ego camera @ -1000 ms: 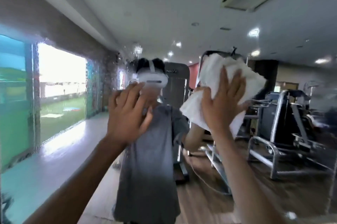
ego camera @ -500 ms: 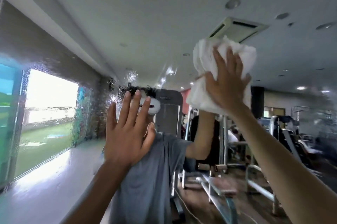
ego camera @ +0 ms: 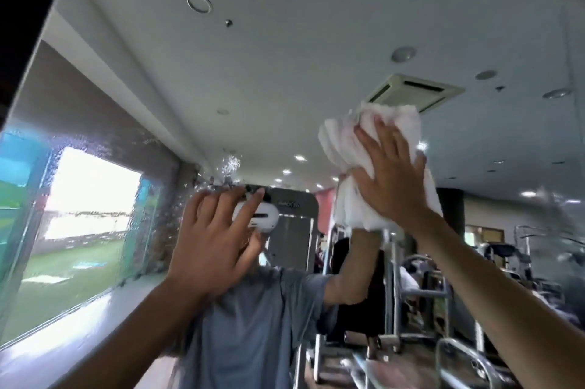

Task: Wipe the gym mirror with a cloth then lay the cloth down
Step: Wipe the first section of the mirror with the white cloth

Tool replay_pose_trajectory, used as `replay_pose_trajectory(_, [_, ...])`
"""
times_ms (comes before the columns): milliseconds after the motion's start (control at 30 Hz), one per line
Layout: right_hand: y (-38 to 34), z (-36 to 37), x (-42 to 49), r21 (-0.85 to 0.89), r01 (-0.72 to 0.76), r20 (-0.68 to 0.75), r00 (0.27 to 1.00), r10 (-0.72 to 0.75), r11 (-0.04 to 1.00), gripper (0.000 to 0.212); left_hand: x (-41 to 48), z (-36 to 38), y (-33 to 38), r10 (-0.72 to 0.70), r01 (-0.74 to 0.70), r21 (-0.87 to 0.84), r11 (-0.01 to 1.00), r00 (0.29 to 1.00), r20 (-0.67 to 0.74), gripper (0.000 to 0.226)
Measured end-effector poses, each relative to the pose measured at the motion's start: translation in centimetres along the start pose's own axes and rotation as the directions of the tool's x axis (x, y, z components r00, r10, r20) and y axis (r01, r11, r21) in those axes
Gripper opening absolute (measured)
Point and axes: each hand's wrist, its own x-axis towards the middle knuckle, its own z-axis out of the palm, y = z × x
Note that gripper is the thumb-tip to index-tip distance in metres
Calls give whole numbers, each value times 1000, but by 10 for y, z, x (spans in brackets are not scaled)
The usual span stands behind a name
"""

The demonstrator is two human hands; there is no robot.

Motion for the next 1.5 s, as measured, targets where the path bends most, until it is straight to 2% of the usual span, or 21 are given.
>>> replay_pose_trajectory(67, [-25, -1, 33, 100, -183, -14, 983, 186, 978, 74, 35, 4, -3, -30, 30, -1, 1000, 1000, 4, 56])
replay_pose_trajectory(100, [-37, 1, 38, 89, -168, -38, 984, 171, 982, 72, 51, 6, -5, -44, 44, -4, 999, 999, -1, 55])
replay_pose_trajectory(167, [-49, 7, 30, -8, 80, -86, 993, -81, 997, 69, 81, 9, -11, -64, 63, -6, 998, 998, -24, 52])
replay_pose_trajectory(267, [-19, 13, 5, -115, 523, 5, 850, -527, 844, 71, 103, 11, -22, -93, 91, -39, 995, 995, -33, 52])
replay_pose_trajectory(367, [32, 5, 13, -138, 648, 89, 761, -642, 749, 79, 103, 14, -25, -103, 103, -20, 994, 995, 2, 59])
replay_pose_trajectory(433, [51, -2, 33, -105, 515, 41, 857, -514, 851, 77, 102, 16, -24, -93, 94, -9, 996, 995, 44, 64])
replay_pose_trajectory(500, [47, -6, 57, -66, 256, -93, 961, -261, 964, 70, 103, 16, -25, -94, 94, -7, 996, 993, 74, 66])
replay_pose_trajectory(567, [23, -2, 74, -29, -37, -163, 986, 32, 999, 72, 103, 16, -26, -85, 85, -5, 996, 992, 88, 66])
replay_pose_trajectory(633, [-5, 6, 68, -57, -85, -172, 982, 74, 995, 72, 103, 15, -27, -76, 77, -7, 997, 993, 91, 66])
replay_pose_trajectory(700, [-15, 11, 41, -88, 244, -129, 958, -254, 966, 70, 102, 14, -27, -72, 73, -10, 997, 994, 87, 66])
replay_pose_trajectory(767, [6, 6, 13, -132, 644, 6, 761, -649, 753, 71, 102, 14, -26, -75, 76, -13, 997, 994, 80, 65])
replay_pose_trajectory(833, [44, -3, 5, -149, 787, 91, 614, -784, 599, 69, 103, 14, -24, -88, 90, -14, 996, 994, 67, 66])
replay_pose_trajectory(900, [79, -6, 11, -171, 670, 57, 739, -671, 723, 72, 109, 15, -19, -102, 102, -1, 995, 993, 55, 66])
replay_pose_trajectory(967, [95, -7, 33, -116, 367, -63, 925, -376, 923, 70, 117, 16, -11, -128, 128, 12, 992, 991, 43, 64])
replay_pose_trajectory(1000, [89, -8, 48, -99, 194, -146, 967, -207, 976, 66, 120, 18, -7, -149, 149, 9, 989, 988, 41, 62])
replay_pose_trajectory(1100, [38, -2, 84, 0, -249, -216, 946, 243, 968, 63, 120, 25, -1, -193, 193, -10, 981, 981, 25, 61])
replay_pose_trajectory(1167, [6, 5, 76, -26, -173, -209, 964, 164, 985, 65, 117, 28, -4, -192, 191, -13, 981, 981, -3, 63])
replay_pose_trajectory(1233, [-2, 8, 44, -80, 149, -167, 973, -160, 986, 67, 117, 29, -5, -182, 181, -28, 983, 983, -17, 67])
replay_pose_trajectory(1333, [41, 5, -1, -123, 536, 4, 842, -540, 835, 72, 120, 30, -4, -129, 129, -33, 991, 992, 0, 71])
replay_pose_trajectory(1400, [76, -4, -3, -129, 512, 38, 858, -512, 849, 75, 122, 31, -3, -112, 113, -31, 993, 993, 37, 71])
replay_pose_trajectory(1500, [91, -9, 40, -94, 134, -105, 984, -144, 987, 67, 122, 31, -4, -119, 121, -27, 992, 991, 56, 73])
